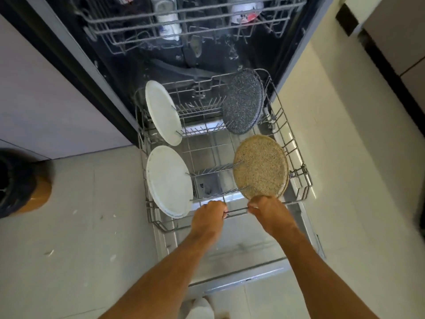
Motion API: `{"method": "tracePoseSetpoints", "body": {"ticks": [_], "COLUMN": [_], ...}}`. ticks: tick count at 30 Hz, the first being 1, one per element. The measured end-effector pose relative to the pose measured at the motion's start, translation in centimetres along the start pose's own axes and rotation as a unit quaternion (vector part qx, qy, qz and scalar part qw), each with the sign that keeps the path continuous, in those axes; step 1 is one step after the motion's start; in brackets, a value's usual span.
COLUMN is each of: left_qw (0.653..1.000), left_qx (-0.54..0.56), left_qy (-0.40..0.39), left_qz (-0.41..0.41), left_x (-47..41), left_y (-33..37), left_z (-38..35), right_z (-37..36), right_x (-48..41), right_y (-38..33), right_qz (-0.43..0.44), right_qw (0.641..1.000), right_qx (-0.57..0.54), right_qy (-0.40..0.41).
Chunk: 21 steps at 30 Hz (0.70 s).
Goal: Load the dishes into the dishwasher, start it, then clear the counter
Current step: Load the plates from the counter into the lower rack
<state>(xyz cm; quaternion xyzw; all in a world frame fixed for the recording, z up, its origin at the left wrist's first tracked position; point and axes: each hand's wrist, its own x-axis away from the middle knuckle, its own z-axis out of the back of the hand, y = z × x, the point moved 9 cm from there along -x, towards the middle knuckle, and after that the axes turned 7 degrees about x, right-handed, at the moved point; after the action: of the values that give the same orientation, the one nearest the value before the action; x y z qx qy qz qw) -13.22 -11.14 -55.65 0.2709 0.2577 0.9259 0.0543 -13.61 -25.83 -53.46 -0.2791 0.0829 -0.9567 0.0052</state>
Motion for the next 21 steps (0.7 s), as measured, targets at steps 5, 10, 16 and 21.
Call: {"method": "tracePoseSetpoints", "body": {"ticks": [5, 10, 16, 21], "left_qw": [1.0, 1.0, 0.997, 0.991], "left_qx": [-0.018, 0.009, 0.025, 0.037], "left_qy": [-0.006, 0.028, 0.074, 0.125], "left_qz": [-0.009, -0.007, -0.006, 0.004], "left_x": [-3.1, -6.7, -11.2, -13.8], "left_y": [0.1, -0.2, -0.3, -0.2], "left_z": [2.6, 6.1, 10.7, 13.9], "right_z": [2.3, 5.0, 8.6, 11.0], "right_x": [-3.4, -7.1, -12.4, -15.9], "right_y": [-0.6, -1.5, -2.5, -3.6], "right_qz": [0.005, 0.007, 0.02, 0.044], "right_qw": [0.996, 0.996, 0.992, 0.987], "right_qx": [0.084, 0.063, 0.107, 0.143], "right_qy": [0.025, 0.057, 0.058, 0.061]}}
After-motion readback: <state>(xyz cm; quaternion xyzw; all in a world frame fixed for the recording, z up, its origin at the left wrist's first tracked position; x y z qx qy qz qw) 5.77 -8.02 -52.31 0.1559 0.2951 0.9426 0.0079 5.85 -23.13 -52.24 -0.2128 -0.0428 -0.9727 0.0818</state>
